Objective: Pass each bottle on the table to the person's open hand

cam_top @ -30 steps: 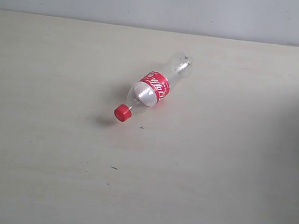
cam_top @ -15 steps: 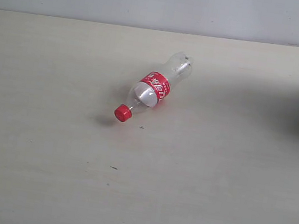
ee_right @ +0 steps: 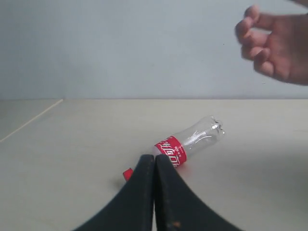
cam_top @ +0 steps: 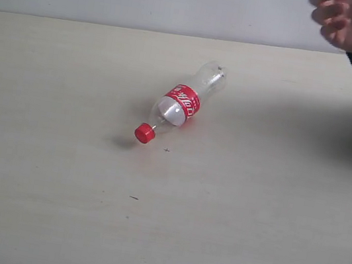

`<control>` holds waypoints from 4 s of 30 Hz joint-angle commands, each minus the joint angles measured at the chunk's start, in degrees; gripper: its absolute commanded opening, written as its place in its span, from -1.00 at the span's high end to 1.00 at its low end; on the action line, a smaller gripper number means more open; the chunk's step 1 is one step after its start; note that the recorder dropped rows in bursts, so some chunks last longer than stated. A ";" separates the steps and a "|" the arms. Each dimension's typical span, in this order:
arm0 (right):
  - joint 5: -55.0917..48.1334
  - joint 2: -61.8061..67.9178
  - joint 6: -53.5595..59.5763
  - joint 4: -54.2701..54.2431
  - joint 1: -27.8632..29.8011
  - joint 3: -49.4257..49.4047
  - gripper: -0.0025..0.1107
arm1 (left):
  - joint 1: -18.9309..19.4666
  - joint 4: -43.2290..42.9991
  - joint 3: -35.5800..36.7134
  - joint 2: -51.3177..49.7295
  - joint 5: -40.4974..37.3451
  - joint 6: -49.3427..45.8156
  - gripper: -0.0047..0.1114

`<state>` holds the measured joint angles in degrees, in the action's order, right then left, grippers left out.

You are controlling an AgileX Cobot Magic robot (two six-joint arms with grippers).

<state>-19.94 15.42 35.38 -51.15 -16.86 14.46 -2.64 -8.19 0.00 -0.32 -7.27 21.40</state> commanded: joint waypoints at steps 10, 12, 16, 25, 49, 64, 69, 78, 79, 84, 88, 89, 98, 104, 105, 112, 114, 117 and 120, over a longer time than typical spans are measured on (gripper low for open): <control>5.85 12.58 3.06 -3.26 0.19 7.03 0.96 | -0.22 -0.19 0.00 0.32 0.06 -0.04 0.92; 5.85 16.51 4.04 -3.26 0.19 10.01 0.96 | -0.22 -0.19 0.00 0.32 0.06 -0.04 0.92; 3.20 23.58 7.04 -3.26 0.19 16.23 0.96 | -0.22 -0.19 0.00 0.32 0.06 -0.04 0.92; -6.22 39.37 16.44 2.95 0.19 32.41 0.96 | -0.22 -0.19 0.00 0.32 0.06 -0.04 0.92; -13.31 75.71 22.06 60.38 -8.70 54.08 0.96 | -0.22 -0.19 0.00 0.32 0.06 -0.04 0.92; -7.27 95.44 25.96 83.27 -16.76 62.98 0.96 | -0.22 -0.19 0.00 0.32 0.06 -0.04 0.92; -7.14 99.33 25.96 84.75 -17.45 64.18 0.91 | -0.22 -0.19 0.00 0.32 0.06 -0.04 0.92; -1.53 102.94 26.41 90.47 -17.45 64.18 -0.17 | -0.22 -0.19 0.00 0.32 0.06 -0.04 0.92; -0.43 103.21 26.41 91.55 -17.45 64.18 -0.29 | -0.22 -0.19 0.00 0.32 0.06 -0.04 0.92; 3.07 104.39 26.41 96.62 -17.71 64.18 -0.45 | -0.22 -0.19 0.00 0.32 0.06 -0.04 0.92; 2.80 105.39 26.41 97.65 -17.75 64.18 -0.45 | -0.22 -0.19 0.00 0.32 0.06 -0.04 0.92; 2.34 105.63 26.41 97.79 -17.75 64.18 -0.45 | -0.22 -0.19 0.00 0.32 0.06 -0.04 0.92; 3.11 108.01 26.41 100.91 -17.75 64.18 -0.45 | -0.22 -0.19 0.00 0.32 0.06 -0.04 0.92; 3.43 109.03 26.41 101.25 -17.75 64.18 -0.45 | -0.22 -0.19 0.00 0.32 0.06 -0.04 0.92; 3.83 109.29 26.41 101.23 -17.75 64.18 -0.45 | -0.22 -0.19 0.00 0.32 0.06 -0.04 0.92; 5.67 109.37 26.41 101.23 -17.75 64.18 -0.37 | -0.22 -0.19 0.00 0.32 0.06 -0.04 0.92; 5.67 109.37 26.41 101.23 -17.75 64.18 -0.29 | -0.22 -0.19 0.00 0.32 0.06 -0.04 0.92; 6.33 109.42 26.41 101.05 -17.75 64.18 -0.26 | -0.22 -0.19 0.00 0.32 0.06 -0.04 0.92; 6.33 109.92 26.09 101.05 -17.75 64.18 -0.26 | -0.22 -0.19 0.00 0.32 0.06 -0.04 0.92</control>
<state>-14.16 125.03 61.67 49.66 -34.61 78.19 -2.64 -8.19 0.00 -0.32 -7.48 21.40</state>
